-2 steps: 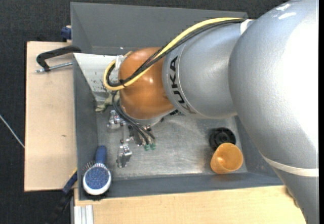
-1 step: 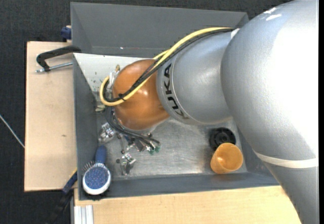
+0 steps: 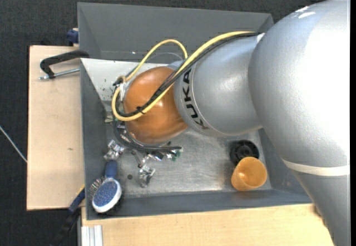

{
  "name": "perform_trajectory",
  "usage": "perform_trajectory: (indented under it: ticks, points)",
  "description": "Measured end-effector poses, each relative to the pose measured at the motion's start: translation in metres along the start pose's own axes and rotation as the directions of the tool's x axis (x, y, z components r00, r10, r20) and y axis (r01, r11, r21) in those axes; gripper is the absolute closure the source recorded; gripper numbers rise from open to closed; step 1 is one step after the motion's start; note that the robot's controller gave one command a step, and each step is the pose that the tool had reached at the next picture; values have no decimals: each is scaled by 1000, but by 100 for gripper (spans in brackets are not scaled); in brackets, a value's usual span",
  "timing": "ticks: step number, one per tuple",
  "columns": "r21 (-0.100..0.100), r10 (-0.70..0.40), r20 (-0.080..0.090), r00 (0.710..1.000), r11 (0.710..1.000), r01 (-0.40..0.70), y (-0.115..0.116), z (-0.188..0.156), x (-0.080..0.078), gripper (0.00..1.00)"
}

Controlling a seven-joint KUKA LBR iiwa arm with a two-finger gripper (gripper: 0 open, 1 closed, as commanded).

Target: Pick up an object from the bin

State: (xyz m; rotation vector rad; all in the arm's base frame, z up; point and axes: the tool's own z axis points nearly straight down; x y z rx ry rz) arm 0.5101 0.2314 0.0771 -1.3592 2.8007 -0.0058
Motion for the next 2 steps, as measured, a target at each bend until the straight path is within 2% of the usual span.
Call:
perform_trajectory:
  ticks: [1, 2]
  points:
    - [-5, -4, 9, 1000, 1000, 4, 4, -1, -3, 100]
    - [-8, -20, -10, 1000, 1000, 20, -48, -192, -30, 100]
